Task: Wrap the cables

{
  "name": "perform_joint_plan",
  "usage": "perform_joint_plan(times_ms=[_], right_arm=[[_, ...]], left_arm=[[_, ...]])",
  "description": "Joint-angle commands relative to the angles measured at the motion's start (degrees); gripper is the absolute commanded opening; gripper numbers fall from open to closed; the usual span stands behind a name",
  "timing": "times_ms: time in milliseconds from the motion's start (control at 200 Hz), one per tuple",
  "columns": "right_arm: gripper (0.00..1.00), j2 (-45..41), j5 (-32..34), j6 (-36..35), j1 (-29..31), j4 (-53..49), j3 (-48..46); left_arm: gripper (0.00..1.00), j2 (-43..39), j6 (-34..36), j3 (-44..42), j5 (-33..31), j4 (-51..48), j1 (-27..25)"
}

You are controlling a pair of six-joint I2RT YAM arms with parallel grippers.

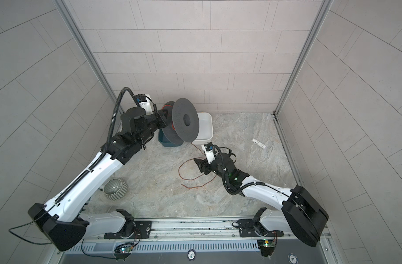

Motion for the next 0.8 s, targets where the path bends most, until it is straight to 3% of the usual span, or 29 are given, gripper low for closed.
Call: perform_joint_plan(times_ms=[0,115,515,791], right_arm=[[0.78,0.55,3.3,-3.59,-1.12,-3.05,-1.11],[0.81,2.1,6.04,-6.93,-1.6,-2.06,-1.4],[0.82,16.85,3.23,-9.19,-3.2,17.62,-1.67],[0.81,22.5,2.5,-8.37,-5.4,19.72,1.2]], left_arm=[[0.0,-2.11,-1.41,5.64,5.01,0.54,0.27],[0.0,-2.8,-1.4,7.97,6.33,-1.88,0.3],[0.0,-6.19,0.15,14.43,7.12,-9.61,0.27],[0.0,-8.38,0.5,13.78,7.47,-10.62,0.27]])
